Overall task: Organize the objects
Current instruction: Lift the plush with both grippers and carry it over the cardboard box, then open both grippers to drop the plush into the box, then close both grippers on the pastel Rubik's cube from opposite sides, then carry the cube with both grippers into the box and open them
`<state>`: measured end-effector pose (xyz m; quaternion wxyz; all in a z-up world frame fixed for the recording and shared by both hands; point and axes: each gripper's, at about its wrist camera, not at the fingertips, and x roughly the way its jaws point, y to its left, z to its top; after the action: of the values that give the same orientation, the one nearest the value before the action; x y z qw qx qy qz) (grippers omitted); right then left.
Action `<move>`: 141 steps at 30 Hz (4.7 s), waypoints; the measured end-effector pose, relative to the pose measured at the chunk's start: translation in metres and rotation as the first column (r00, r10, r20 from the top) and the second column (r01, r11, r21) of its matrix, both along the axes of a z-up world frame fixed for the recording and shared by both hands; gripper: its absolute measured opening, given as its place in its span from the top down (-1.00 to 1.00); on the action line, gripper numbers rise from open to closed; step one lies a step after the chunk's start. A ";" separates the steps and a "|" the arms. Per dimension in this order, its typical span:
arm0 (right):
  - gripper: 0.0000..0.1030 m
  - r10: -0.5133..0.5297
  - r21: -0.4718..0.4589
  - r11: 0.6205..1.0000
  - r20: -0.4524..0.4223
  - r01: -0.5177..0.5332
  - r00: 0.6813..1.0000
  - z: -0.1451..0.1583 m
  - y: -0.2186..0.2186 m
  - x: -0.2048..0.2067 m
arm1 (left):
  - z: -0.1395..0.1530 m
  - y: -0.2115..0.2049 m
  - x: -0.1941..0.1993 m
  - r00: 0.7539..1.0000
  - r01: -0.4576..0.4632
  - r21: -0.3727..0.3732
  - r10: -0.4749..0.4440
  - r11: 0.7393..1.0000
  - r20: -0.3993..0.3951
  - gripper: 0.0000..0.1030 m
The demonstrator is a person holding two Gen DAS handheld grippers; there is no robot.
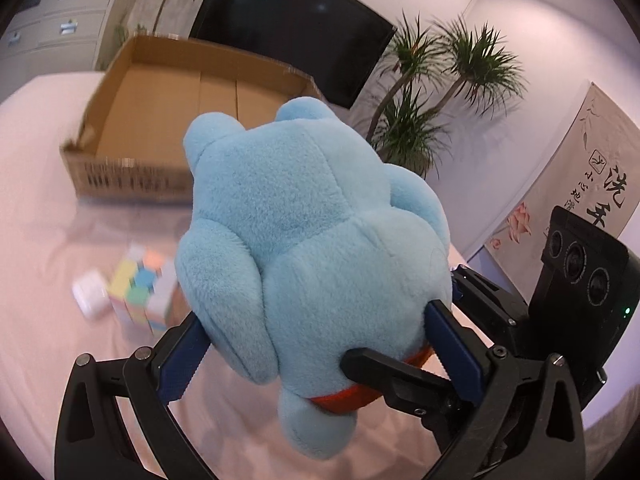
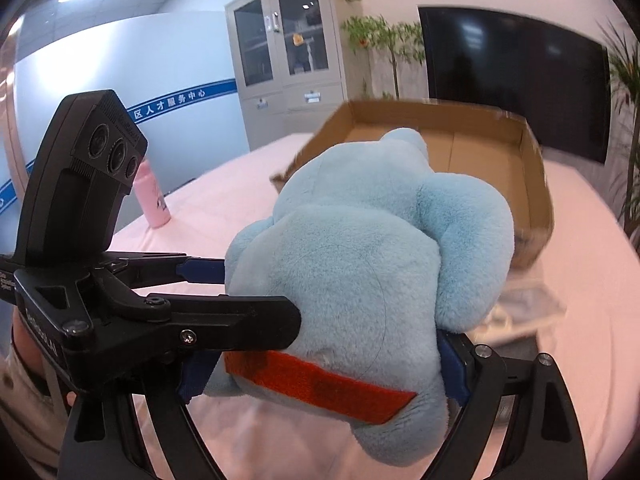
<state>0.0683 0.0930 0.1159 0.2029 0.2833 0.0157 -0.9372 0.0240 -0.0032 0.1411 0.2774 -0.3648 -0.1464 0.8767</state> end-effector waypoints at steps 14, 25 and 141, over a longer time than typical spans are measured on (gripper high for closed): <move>-0.74 -0.037 -0.005 0.999 -0.078 0.037 0.996 0.032 -0.006 -0.019 | 0.035 0.002 -0.022 0.996 0.003 -0.050 -0.007 0.999 -0.085 -0.97; -0.74 -0.028 -0.011 1.000 -0.124 0.027 0.992 0.056 0.007 -0.061 | 0.065 0.014 -0.053 0.985 -0.030 -0.087 0.015 0.996 -0.171 -0.97; -0.08 0.363 0.263 0.884 0.133 -0.386 0.922 0.000 -0.026 -0.154 | 0.009 -0.011 -0.070 0.982 0.178 -0.337 -0.191 0.924 -0.005 -0.06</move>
<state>-0.0856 0.0673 0.1164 0.3374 0.3384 0.1965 -0.8562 -0.0462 -0.0138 0.1503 0.2954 -0.4023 0.0450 0.8654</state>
